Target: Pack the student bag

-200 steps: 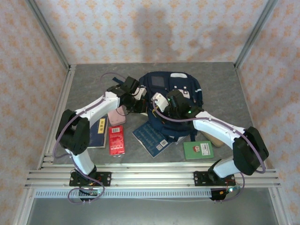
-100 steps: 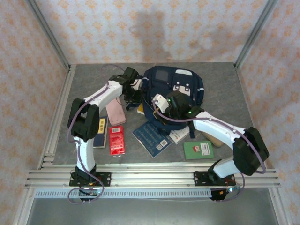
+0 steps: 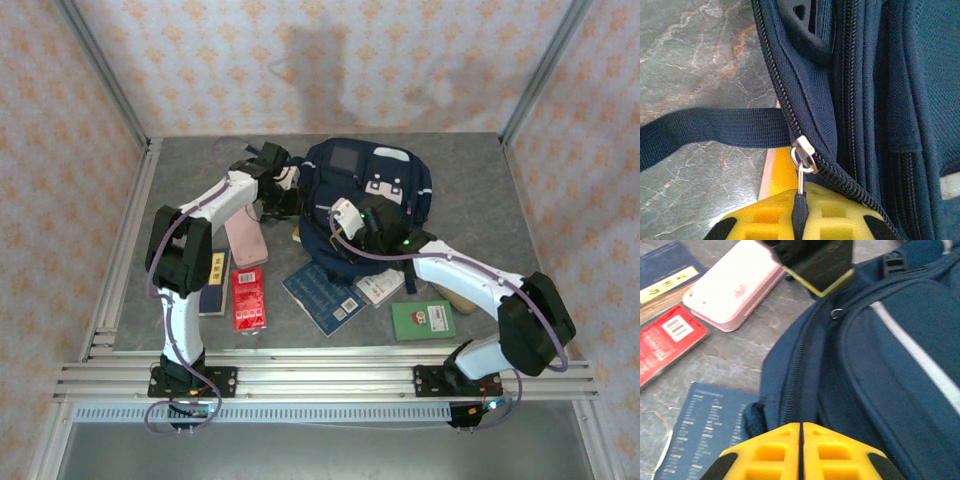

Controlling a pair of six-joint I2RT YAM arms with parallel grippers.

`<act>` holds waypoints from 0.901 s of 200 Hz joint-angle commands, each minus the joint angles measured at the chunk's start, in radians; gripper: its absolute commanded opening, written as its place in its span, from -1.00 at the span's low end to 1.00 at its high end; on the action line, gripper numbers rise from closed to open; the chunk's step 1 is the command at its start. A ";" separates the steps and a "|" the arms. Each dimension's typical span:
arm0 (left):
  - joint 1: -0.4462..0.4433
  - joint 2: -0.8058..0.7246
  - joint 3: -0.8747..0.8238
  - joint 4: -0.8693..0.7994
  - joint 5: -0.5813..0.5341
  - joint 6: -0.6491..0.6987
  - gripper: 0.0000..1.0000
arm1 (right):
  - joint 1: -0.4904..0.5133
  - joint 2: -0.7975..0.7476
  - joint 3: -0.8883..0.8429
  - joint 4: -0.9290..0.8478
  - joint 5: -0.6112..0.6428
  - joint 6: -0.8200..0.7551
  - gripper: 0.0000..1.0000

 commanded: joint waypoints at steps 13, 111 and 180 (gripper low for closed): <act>-0.006 -0.159 -0.084 0.120 0.091 -0.113 -1.00 | 0.008 -0.121 0.002 0.013 0.148 0.112 -0.13; -0.135 -0.385 -0.276 0.209 0.071 -0.245 -1.00 | 0.028 -0.104 0.059 -0.238 0.029 0.125 0.79; -0.152 -0.399 -0.260 0.151 0.055 -0.201 -1.00 | 0.037 0.019 0.125 -0.272 0.092 0.095 -0.34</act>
